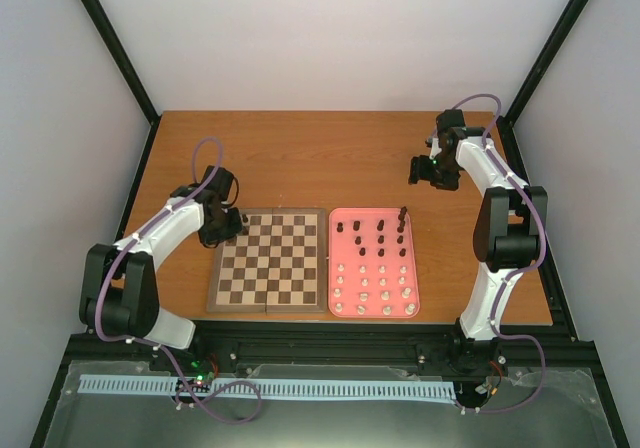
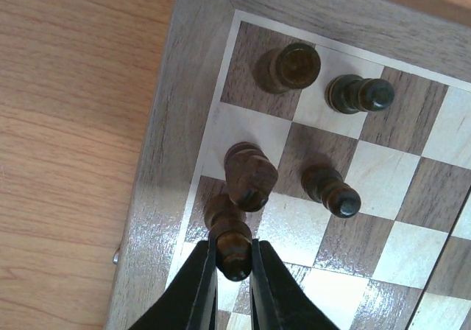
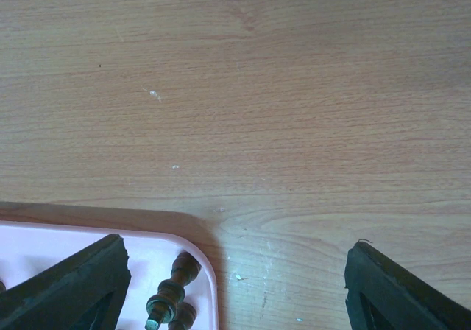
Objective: Set up the chess pieces on the board
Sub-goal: Place the chess piece on the chessboard.
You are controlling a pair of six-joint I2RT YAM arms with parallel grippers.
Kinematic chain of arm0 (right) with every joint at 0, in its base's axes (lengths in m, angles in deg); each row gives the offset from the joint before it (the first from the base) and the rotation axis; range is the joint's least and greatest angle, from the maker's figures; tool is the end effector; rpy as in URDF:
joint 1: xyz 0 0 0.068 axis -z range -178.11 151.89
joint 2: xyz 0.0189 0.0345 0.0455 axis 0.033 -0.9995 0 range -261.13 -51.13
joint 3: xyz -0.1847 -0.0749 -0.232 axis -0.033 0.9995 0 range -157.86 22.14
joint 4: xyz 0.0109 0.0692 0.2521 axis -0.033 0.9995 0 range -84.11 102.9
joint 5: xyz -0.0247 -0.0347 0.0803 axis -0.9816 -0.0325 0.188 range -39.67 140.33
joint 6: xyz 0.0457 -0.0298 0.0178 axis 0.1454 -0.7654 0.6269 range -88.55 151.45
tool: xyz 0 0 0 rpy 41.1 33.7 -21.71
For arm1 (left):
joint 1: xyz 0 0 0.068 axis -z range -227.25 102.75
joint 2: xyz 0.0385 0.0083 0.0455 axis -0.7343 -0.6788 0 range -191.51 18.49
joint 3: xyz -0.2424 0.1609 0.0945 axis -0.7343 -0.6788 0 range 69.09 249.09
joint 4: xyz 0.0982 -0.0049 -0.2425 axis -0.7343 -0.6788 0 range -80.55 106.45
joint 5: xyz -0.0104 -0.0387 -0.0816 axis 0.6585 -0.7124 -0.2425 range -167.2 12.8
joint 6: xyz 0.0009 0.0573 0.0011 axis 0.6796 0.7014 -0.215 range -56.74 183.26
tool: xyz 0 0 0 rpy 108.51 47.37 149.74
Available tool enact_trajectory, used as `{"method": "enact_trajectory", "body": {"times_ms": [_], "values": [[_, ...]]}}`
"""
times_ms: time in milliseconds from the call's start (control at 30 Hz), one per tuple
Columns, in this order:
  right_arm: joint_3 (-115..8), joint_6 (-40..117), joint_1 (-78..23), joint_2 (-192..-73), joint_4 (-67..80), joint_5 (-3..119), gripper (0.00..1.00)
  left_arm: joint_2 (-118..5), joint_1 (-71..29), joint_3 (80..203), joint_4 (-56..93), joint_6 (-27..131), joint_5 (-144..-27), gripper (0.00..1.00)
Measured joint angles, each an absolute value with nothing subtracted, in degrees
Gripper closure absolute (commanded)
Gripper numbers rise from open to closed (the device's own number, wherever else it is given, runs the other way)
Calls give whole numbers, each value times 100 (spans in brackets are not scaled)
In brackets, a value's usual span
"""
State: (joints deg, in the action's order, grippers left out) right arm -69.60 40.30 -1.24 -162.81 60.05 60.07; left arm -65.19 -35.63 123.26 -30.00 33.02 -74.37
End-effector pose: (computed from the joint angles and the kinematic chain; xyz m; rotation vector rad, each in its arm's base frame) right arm 0.4113 0.0294 0.2534 0.1091 2.8680 0.2848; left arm 0.2531 -0.0500 0.2301 -0.4769 2.8551 -0.0606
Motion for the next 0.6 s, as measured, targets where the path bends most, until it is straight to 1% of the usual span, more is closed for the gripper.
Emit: {"method": "enact_trajectory", "body": {"times_ms": [267,367,533,600], "values": [[-6958,4030,-124,-16281,6005,6007,21,-6504,-3563,12313,-3005,3302,-7489,93],[-6958,4030,-124,-16281,6005,6007,21,-6504,-3563,12313,-3005,3302,-7507,89],[-6958,4030,-124,-16281,6005,6007,21,-6502,-3563,12313,-3007,3304,-7511,88],[-6956,4030,-124,-16281,6005,6009,21,-6500,-3563,12311,-3007,3304,-7513,85]]}}
